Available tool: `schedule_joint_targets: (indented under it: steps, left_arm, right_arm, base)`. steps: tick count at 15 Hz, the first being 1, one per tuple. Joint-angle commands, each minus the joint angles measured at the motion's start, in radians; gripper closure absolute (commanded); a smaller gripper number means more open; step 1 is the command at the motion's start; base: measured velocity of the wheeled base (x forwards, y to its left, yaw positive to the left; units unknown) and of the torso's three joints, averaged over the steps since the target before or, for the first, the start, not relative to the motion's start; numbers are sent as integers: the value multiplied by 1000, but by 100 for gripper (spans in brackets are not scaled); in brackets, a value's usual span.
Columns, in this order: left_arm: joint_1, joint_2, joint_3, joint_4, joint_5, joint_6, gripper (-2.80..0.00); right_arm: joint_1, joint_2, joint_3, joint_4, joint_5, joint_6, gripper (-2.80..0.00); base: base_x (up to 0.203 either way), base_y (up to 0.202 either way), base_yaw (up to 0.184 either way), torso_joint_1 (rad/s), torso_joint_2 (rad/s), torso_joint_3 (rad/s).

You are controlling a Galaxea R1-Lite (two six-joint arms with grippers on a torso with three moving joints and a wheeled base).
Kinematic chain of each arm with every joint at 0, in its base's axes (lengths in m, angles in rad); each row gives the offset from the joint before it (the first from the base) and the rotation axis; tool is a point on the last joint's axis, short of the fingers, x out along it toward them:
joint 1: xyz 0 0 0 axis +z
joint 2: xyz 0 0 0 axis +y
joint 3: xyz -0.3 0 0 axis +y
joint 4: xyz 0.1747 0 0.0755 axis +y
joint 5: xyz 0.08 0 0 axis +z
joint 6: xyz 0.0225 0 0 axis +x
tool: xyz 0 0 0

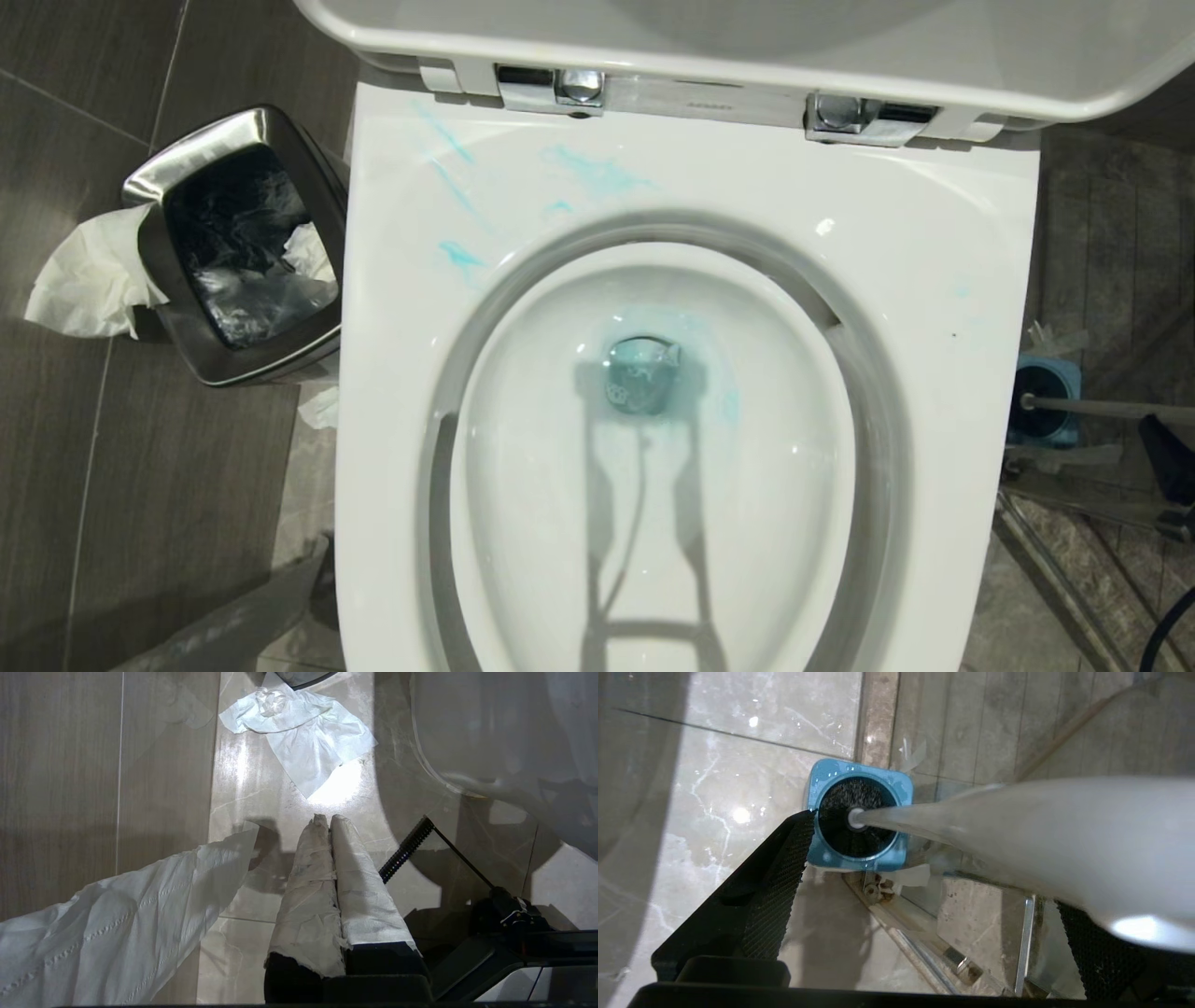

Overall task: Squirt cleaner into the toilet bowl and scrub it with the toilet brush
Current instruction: Scrub the toilet bowl

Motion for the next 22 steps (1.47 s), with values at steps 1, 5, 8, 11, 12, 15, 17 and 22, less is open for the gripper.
schedule_joint_targets:
  steps: [1,5,8,11,12,15,17,22]
  left_arm:
    - [0,1,2,0,0,1,0]
    - [0,1,2,0,0,0,0]
    - [0,1,2,0,0,0,0]
    - [0,1,2,0,1,0,0]
    - [0,1,2,0,0,0,0]
    - [0,1,2,0,0,0,0]
    - [0,1,2,0,1,0,0]
    - [0,1,2,0,1,0,0]
  right_arm:
    - [0,12,-6,-12,0,-4,-280]
    - [-1,21,-43,-14,0,-3,-280]
    - [2,20,-51,-15,6,1,0]
    - [0,50,-81,-62,38,-2,0]
    - [1,66,-78,-70,40,-3,0]
    - [2,87,-85,-71,50,-9,0]
    - [1,77,-82,-71,49,-9,0]
    - [0,11,-83,-71,48,2,0]
  base:
    - [0,0,0,0,0,0]
    - [0,0,0,0,0,0]
    - [0,0,0,0,0,0]
    - [0,0,0,0,0,0]
    - [0,0,0,0,0,0]
    - [0,0,0,0,0,0]
    - [0,0,0,0,0,0]
    - [0,0,0,0,0,0]
